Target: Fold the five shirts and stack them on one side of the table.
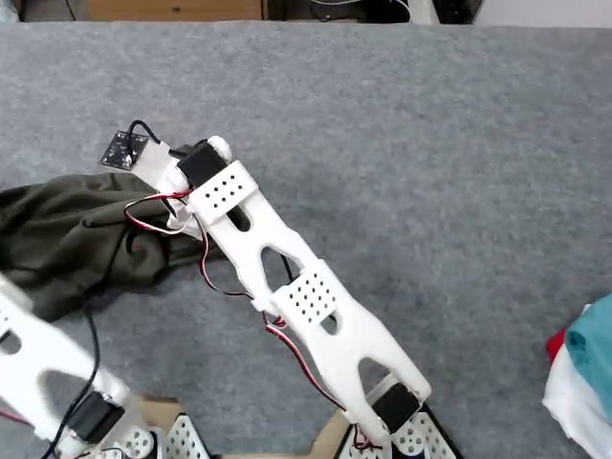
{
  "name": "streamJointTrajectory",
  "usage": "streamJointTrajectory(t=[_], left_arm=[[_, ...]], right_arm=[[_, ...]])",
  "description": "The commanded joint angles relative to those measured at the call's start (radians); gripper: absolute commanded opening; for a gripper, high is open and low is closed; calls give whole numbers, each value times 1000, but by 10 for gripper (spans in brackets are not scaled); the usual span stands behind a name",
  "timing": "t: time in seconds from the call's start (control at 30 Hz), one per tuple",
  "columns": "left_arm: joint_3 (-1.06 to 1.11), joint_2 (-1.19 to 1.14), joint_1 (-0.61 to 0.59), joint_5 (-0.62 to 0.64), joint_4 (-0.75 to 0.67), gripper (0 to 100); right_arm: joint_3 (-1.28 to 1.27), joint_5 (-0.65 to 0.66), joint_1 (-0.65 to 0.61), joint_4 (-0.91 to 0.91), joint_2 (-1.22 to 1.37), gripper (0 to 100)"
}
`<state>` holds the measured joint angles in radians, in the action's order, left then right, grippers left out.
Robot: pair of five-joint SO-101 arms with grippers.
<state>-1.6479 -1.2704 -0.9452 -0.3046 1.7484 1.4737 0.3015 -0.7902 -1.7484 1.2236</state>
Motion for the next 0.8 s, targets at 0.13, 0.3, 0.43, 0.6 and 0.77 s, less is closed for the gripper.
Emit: streamJointTrajectory(t=[0.13,0.3,0.43,0.6,0.77], left_arm=[[-14,199,192,74,12,18],[-14,223,186,68,12,19],[-14,223,149,72,12,140],[-14,223,115,186,12,333],[-14,223,109,284,12,347]], right_arm=[[48,-9,15,-5,54,281],[48,-9,18,-8,94,281],[50,-9,30,-11,94,168],[50,-46,91,-14,94,25],[79,-161,203,-38,70,5]])
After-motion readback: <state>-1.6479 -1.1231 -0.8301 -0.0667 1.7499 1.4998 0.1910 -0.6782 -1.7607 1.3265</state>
